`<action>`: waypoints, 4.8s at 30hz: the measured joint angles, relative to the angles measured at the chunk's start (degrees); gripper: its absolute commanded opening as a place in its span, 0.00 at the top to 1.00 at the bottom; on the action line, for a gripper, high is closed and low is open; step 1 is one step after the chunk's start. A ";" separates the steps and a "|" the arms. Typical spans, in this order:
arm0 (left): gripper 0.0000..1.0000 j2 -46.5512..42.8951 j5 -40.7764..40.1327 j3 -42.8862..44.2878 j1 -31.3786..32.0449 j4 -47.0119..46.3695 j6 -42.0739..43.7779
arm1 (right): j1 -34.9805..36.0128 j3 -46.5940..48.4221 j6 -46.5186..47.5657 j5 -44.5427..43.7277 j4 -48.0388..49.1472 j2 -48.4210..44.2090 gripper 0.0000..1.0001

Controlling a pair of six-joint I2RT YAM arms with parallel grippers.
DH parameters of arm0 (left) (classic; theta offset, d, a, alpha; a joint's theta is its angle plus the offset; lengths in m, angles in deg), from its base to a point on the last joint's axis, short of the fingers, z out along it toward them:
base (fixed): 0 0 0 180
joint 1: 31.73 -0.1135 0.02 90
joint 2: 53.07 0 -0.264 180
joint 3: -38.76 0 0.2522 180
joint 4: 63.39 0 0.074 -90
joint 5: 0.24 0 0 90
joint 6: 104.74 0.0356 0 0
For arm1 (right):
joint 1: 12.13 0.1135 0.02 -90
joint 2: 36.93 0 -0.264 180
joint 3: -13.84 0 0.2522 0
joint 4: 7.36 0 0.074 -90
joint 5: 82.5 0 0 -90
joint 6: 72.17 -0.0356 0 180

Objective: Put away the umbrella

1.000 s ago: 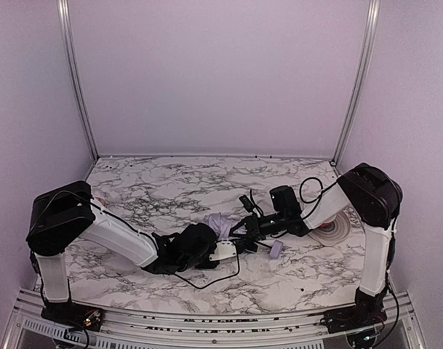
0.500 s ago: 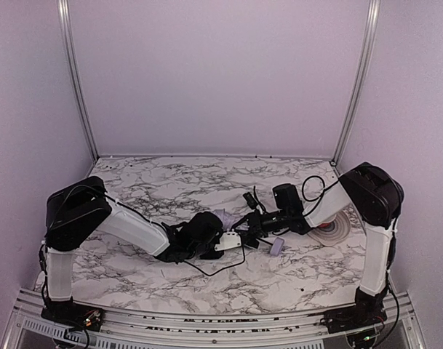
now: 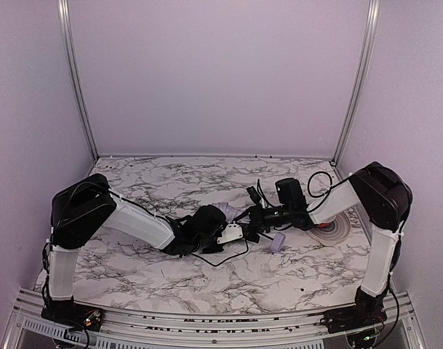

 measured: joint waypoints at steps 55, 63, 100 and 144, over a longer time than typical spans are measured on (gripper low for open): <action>0.13 -16.61 26.12 -11.72 -0.61 6.05 -0.83 | 5.46 0.13 29.73 11.63 -24.44 -3.56 1.00; 0.56 -12.55 28.04 -6.67 -1.07 14.38 0.22 | 5.27 1.01 29.97 14.32 -24.04 -0.92 0.78; 1.00 -13.18 27.76 -6.84 1.01 17.92 3.80 | -6.23 1.09 40.09 -13.97 -22.69 -26.53 0.00; 1.00 -13.77 22.38 -6.40 3.41 19.96 7.06 | 7.21 32.39 49.64 -41.81 -69.77 5.27 0.39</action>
